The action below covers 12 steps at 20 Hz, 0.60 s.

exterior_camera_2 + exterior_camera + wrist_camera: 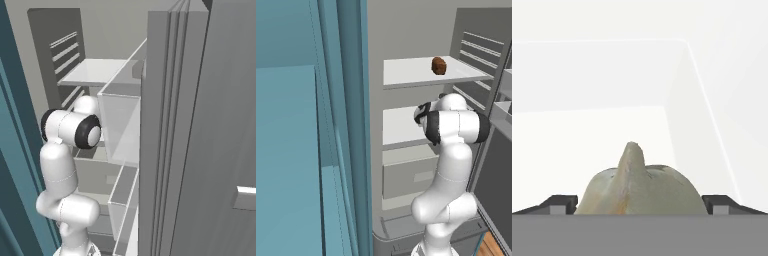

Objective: Retrieve the bottle and the shaker from the cabinet and place them next to the mixing bowl on the counter. Then add garlic from the fridge to the mixing bowl.

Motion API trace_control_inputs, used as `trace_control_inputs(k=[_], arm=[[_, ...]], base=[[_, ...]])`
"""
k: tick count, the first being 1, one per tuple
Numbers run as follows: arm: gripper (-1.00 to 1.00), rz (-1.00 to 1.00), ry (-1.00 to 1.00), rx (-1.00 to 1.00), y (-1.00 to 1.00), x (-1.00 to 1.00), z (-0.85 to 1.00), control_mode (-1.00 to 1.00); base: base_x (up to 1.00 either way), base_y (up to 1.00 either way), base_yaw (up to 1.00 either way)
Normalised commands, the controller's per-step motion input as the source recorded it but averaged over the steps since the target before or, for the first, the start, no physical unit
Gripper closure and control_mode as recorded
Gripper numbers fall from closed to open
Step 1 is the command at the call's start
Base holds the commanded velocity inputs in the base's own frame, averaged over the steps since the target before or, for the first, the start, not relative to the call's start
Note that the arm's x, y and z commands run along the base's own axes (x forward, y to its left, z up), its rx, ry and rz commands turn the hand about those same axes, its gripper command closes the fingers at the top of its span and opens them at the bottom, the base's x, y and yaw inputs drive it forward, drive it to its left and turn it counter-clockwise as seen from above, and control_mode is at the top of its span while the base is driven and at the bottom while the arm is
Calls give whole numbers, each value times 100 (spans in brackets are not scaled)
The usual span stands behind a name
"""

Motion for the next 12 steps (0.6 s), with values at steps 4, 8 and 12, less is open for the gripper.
trace_control_inputs(k=[4,8,12], arm=[[100,0,4,0,0,0,0,-100],[100,0,0,0,0,-19,4,-100],[100,0,-12,0,2,-95,49,-100]], base=[[0,0,0],[0,0,0],[0,0,0]])
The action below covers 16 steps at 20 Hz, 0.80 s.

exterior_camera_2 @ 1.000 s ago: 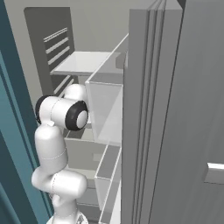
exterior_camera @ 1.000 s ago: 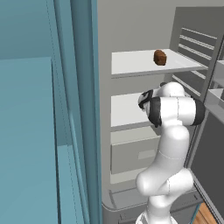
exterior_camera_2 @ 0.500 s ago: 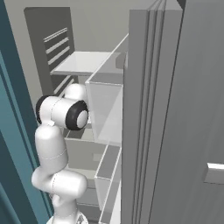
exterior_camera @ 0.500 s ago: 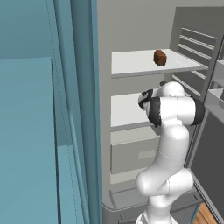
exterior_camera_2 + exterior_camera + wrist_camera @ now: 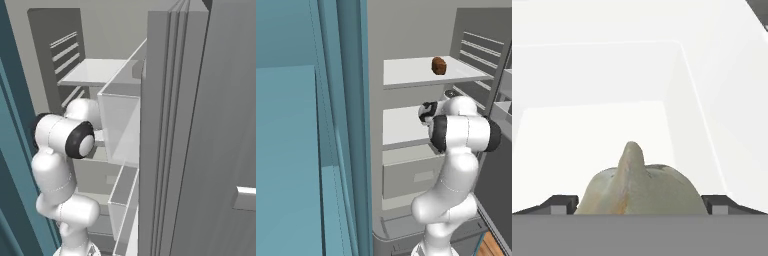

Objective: Retrieve the bottle and the shaker from the cabinet and place them next to the mixing bowl on the counter. Then add garlic from the fridge to the mixing bowl.

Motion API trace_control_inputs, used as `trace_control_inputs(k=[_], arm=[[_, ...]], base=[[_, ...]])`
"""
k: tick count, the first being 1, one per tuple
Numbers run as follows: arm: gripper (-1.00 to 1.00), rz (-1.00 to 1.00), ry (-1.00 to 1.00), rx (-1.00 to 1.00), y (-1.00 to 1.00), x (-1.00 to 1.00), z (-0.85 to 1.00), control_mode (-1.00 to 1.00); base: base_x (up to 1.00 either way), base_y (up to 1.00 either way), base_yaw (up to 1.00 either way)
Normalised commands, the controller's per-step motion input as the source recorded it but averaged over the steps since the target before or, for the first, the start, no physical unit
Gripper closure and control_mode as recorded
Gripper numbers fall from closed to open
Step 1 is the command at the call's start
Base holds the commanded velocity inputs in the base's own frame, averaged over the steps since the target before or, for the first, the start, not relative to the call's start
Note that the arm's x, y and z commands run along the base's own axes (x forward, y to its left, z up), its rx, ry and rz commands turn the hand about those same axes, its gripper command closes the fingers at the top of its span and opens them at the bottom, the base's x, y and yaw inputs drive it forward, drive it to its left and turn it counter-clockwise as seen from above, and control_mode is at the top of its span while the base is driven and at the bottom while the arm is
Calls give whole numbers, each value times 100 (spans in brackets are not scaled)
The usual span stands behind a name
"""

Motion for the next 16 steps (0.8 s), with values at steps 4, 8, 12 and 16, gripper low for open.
trace_control_inputs(k=[4,8,12,16], arm=[[100,0,-8,0,15,-100,67,-100],[100,0,0,0,27,-84,94,-100],[100,0,1,0,24,-88,100,-100],[100,0,0,0,33,-100,99,-100]], base=[[0,0,0],[0,0,0],[0,0,0],[0,0,0]])
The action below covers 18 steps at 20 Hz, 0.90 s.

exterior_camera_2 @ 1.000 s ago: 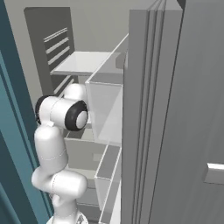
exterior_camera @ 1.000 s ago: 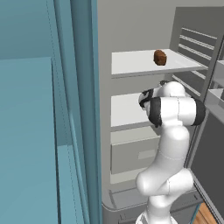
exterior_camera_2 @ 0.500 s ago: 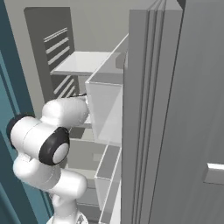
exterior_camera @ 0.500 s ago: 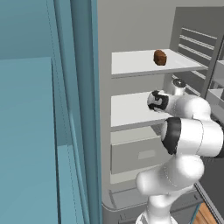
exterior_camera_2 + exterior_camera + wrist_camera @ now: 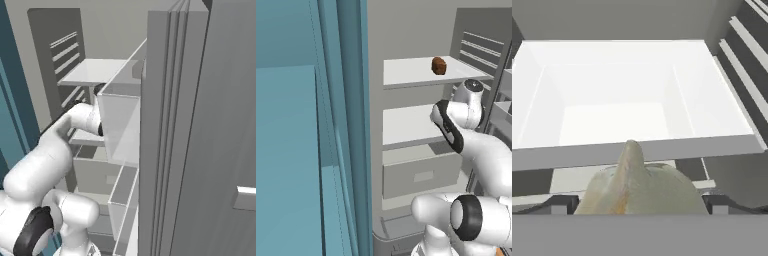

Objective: Retrieve the bottle and the shaker from the cabinet and place them next to the mixing bowl on the counter. Then add garlic from the fridge to the mixing bowl.

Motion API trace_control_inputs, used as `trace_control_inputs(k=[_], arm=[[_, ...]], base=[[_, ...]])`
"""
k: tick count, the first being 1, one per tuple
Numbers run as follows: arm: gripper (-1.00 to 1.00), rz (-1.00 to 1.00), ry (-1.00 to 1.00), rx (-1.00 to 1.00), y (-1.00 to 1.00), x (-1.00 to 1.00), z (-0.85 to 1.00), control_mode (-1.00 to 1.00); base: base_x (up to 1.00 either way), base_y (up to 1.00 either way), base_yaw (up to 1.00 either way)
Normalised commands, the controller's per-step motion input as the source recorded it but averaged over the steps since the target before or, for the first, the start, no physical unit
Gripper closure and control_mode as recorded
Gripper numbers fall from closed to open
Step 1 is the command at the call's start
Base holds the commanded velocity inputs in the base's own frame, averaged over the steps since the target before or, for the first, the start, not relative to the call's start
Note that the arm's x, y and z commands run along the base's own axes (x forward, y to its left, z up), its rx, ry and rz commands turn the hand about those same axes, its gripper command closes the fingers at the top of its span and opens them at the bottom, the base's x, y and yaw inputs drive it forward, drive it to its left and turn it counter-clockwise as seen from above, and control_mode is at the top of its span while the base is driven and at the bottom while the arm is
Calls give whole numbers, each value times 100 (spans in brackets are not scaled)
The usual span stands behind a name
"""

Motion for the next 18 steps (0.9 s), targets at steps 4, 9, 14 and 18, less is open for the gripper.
trace_control_inputs(k=[4,9,14,18], arm=[[100,0,-3,0,58,-96,85,-100],[100,0,-2,1,45,-98,100,-100],[100,-1,0,8,1,-93,100,-100],[100,0,0,6,8,-69,60,-100]], base=[[0,0,0],[0,0,0],[0,0,0],[0,0,0]])
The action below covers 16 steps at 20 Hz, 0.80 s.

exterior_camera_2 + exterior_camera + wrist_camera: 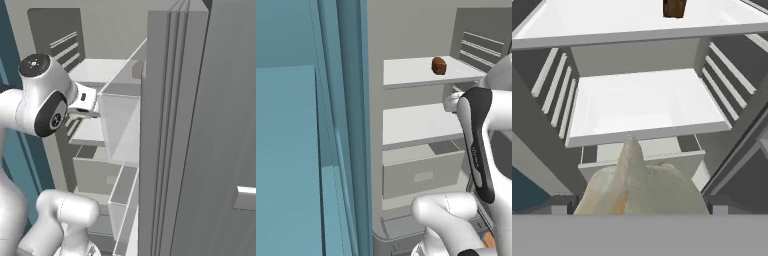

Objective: Retrieve the bottle and the shaker from the cabinet and place them next to the mixing bowl on the counter. Then add garlic from the fridge to the mixing bowl.

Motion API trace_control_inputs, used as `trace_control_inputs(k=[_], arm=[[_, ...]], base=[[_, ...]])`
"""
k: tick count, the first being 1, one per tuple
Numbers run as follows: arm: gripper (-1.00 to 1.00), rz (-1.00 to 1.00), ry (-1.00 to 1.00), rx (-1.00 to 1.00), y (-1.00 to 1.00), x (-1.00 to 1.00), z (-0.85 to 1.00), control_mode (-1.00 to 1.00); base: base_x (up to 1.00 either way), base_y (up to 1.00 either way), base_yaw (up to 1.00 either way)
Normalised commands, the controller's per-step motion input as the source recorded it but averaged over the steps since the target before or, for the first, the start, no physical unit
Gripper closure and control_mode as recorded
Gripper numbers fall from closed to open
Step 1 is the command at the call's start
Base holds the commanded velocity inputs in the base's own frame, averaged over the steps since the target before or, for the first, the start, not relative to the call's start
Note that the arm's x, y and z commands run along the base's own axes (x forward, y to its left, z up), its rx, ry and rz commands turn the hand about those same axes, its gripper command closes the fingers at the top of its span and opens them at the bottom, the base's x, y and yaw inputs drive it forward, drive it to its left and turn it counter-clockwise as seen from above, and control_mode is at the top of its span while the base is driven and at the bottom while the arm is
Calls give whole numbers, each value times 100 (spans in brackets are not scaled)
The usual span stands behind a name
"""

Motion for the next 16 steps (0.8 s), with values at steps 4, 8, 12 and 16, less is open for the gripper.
trace_control_inputs(k=[4,8,12,16], arm=[[100,0,0,0,14,-29,0,-100],[100,0,0,0,0,0,0,-100],[100,0,0,0,0,0,0,-100],[100,0,0,0,0,0,0,-100]], base=[[0,0,0],[0,0,0],[0,0,0],[0,0,0]])
